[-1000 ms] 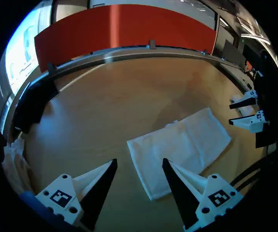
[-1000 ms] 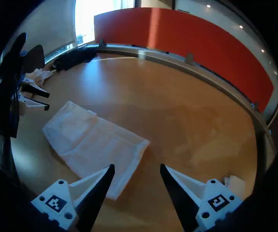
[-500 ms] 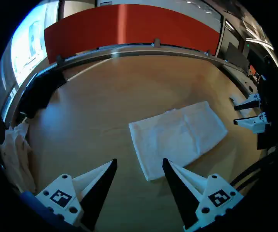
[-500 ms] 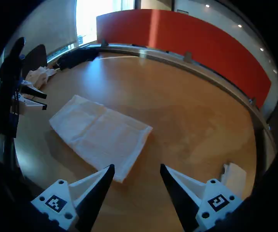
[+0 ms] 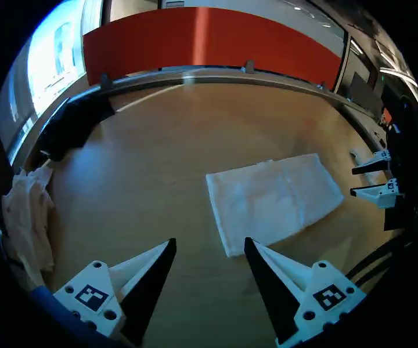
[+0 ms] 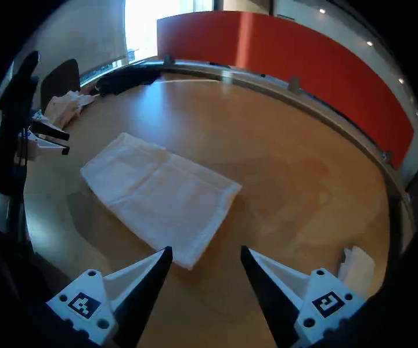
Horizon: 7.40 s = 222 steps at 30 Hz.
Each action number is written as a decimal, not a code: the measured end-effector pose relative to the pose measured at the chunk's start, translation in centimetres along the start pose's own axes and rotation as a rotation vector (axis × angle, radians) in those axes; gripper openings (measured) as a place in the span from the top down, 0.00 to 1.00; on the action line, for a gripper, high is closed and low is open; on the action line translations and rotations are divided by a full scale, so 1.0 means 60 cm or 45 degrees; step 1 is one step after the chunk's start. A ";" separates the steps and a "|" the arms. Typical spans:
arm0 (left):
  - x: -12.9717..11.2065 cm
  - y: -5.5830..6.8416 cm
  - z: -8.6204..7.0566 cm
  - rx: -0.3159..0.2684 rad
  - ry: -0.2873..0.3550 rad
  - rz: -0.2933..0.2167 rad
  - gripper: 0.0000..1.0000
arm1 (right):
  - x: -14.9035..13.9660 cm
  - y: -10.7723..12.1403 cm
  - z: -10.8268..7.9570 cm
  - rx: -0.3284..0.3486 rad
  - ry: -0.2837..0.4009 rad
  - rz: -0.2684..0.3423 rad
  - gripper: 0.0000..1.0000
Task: Fold towel
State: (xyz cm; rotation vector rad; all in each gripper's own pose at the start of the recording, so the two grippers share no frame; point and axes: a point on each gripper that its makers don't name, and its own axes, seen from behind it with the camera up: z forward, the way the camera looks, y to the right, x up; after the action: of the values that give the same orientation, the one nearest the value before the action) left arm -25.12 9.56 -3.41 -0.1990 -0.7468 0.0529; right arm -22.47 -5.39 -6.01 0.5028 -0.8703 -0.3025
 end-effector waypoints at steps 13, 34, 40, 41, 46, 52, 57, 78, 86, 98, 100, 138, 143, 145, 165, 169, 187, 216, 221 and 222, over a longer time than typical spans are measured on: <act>-0.038 -0.053 -0.049 0.091 0.008 -0.125 0.14 | -0.013 -0.018 0.021 0.083 -0.064 -0.135 0.11; -0.052 -0.057 -0.061 0.105 0.003 -0.156 0.14 | -0.060 -0.029 0.040 0.159 -0.167 -0.177 0.48; -0.051 -0.057 -0.059 0.107 0.002 -0.151 0.14 | -0.059 -0.033 0.039 0.180 -0.167 -0.174 0.50; -0.050 -0.057 -0.059 0.107 0.002 -0.154 0.14 | -0.059 -0.035 0.039 0.185 -0.168 -0.173 0.51; -0.050 -0.055 -0.059 0.102 0.003 -0.164 0.14 | -0.058 -0.034 0.041 0.189 -0.171 -0.153 0.71; -0.049 -0.055 -0.057 0.103 0.001 -0.153 0.13 | -0.054 -0.029 0.040 0.174 -0.155 -0.138 0.93; -0.047 -0.054 -0.056 0.101 0.003 -0.152 0.14 | -0.043 -0.028 0.034 0.156 -0.123 -0.127 0.93; -0.022 -0.050 -0.060 0.091 0.037 -0.156 0.14 | 0.069 0.002 -0.071 0.050 0.058 -0.189 0.93; -0.011 -0.046 -0.061 0.083 0.049 -0.157 0.14 | 0.097 0.008 -0.099 0.024 0.100 -0.231 0.93; -0.003 -0.048 -0.069 0.084 0.067 -0.158 0.14 | 0.128 -0.027 -0.090 0.066 0.134 -0.297 0.93; -0.002 -0.049 -0.073 0.086 0.072 -0.160 0.14 | 0.136 -0.041 -0.084 0.085 0.141 -0.310 0.93; -0.021 -0.087 -0.124 0.149 0.111 -0.236 0.14 | 0.121 -0.197 -0.006 0.313 0.046 -0.361 0.30; -0.017 -0.086 -0.124 0.148 0.113 -0.231 0.14 | 0.094 -0.189 -0.001 0.301 0.017 -0.340 0.30; -0.017 -0.086 -0.124 0.149 0.112 -0.231 0.14 | 0.080 -0.187 0.003 0.299 0.001 -0.329 0.30; -0.020 -0.075 -0.124 0.145 0.111 -0.231 0.14 | -0.036 -0.161 0.033 0.269 -0.155 -0.294 0.31; -0.021 -0.075 -0.124 0.145 0.111 -0.230 0.14 | -0.044 -0.160 0.037 0.267 -0.165 -0.295 0.36; -0.019 -0.077 -0.125 0.140 0.116 -0.228 0.14 | -0.051 -0.162 0.044 0.252 -0.162 -0.263 0.83; 0.007 -0.066 -0.127 0.124 0.154 -0.212 0.14 | 0.156 -0.120 -0.044 0.166 0.157 -0.367 0.92; 0.019 -0.060 -0.131 0.118 0.169 -0.202 0.14 | 0.211 -0.102 -0.081 0.129 0.231 -0.381 0.92; 0.021 -0.059 -0.131 0.117 0.172 -0.200 0.13 | 0.218 -0.097 -0.088 0.124 0.241 -0.379 0.92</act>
State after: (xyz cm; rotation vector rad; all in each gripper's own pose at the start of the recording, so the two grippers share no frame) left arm -18.93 5.00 -7.49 -0.0557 -0.6221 -0.0746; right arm -10.58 -14.64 -3.48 0.7415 -0.6275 -0.4779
